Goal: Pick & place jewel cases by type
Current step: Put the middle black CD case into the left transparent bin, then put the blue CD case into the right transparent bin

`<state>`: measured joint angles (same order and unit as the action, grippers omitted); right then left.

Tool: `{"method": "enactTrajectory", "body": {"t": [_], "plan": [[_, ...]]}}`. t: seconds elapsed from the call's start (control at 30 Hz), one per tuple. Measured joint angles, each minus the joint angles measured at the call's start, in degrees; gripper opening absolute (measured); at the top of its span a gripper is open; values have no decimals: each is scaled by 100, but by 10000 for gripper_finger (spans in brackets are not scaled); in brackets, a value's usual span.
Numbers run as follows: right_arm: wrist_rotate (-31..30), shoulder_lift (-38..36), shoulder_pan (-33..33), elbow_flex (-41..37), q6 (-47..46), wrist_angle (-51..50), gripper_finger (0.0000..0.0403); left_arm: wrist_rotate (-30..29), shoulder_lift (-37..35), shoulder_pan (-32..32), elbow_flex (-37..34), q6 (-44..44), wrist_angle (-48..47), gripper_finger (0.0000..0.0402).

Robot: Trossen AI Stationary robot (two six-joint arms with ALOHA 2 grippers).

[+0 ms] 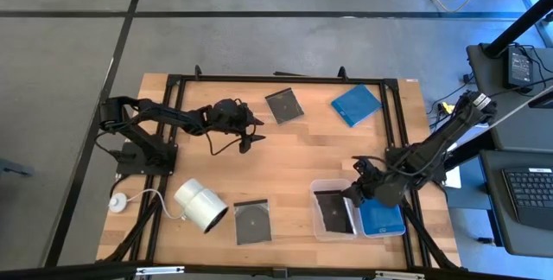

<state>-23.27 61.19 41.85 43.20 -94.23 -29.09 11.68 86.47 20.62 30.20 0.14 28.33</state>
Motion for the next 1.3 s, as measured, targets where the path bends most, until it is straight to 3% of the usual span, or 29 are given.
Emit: {"method": "enactTrajectory", "body": {"t": [0.3, 0.47, 0.77, 1.07, 1.2, 1.3], "plan": [[132, -2, -4, -267, -8, -43, 55, 0, 1, 0, 0, 4, 14, 265], [520, -2, -2, -276, 11, -132, 69, 0, 1, 0, 0, 11, 21, 265], [535, 0, -4, -276, -9, -602, 105, -2, 1, -1, 0, -1, 149, 265], [682, -34, -4, -276, -23, -883, 119, -7, 1, -381, 7, 18, 624, 265], [500, -214, -4, -276, -22, -960, 119, -4, 1, -653, 7, 240, 655, 265], [28, -432, -4, -276, -4, -1219, 119, 8, 1, -806, 7, 258, 705, 265]]}}
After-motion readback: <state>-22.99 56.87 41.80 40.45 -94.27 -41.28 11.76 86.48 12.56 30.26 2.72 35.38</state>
